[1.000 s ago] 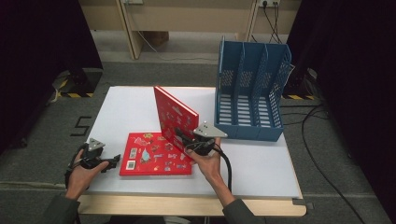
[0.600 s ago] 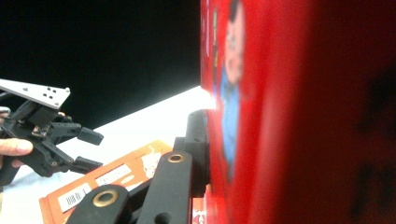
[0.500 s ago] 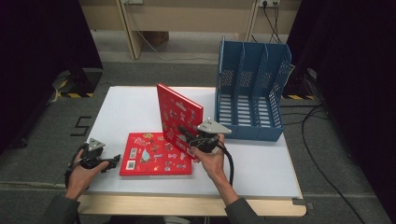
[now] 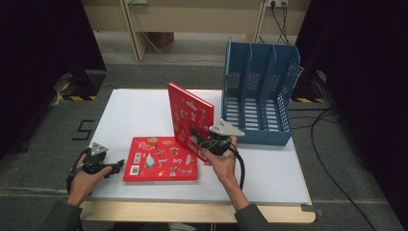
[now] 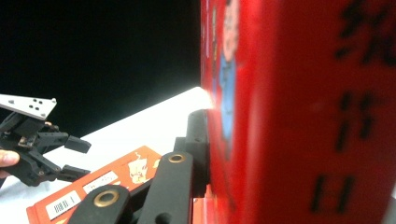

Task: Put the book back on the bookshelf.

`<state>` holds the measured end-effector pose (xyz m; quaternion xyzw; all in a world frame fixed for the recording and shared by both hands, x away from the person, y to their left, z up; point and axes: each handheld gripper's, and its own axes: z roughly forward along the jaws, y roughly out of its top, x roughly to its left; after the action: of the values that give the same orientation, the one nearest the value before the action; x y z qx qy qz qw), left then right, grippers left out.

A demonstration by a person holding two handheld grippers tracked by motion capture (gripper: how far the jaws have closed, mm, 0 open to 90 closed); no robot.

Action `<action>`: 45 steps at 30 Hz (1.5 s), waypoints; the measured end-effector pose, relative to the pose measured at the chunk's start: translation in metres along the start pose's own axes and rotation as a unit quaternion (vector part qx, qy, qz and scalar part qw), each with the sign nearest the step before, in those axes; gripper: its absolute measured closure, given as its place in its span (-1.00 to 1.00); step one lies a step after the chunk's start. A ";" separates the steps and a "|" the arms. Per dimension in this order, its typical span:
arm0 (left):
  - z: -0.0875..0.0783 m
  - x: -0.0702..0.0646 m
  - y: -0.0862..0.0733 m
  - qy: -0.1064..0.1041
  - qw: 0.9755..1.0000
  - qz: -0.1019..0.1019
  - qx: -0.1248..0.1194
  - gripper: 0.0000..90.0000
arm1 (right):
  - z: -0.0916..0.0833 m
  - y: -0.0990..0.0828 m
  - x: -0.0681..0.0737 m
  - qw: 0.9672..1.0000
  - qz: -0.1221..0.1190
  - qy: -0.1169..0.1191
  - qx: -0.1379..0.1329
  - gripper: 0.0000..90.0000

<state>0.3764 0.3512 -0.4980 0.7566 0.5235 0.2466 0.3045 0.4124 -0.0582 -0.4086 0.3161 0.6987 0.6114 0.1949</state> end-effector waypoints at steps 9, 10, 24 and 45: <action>0.000 0.001 0.000 -0.004 1.000 -0.007 0.000 -0.63 | -0.015 0.013 -0.001 1.000 0.001 -0.005 -0.018 0.76; 0.000 0.001 0.000 -0.004 1.000 -0.007 0.000 -0.63 | -0.017 0.014 -0.002 1.000 0.000 -0.008 -0.021 0.76; 0.001 0.005 -0.002 -0.016 1.000 -0.022 0.002 -0.63 | -0.048 0.027 -0.009 0.999 0.000 -0.024 -0.037 0.76; 0.002 0.005 -0.002 -0.013 1.000 -0.023 0.003 -0.66 | -0.127 0.042 -0.033 0.993 -0.002 -0.093 -0.066 0.76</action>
<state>0.3783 0.3562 -0.5004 0.7482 0.5374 0.2279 0.3153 0.3617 -0.1714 -0.3486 0.3570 0.6363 0.6237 0.2805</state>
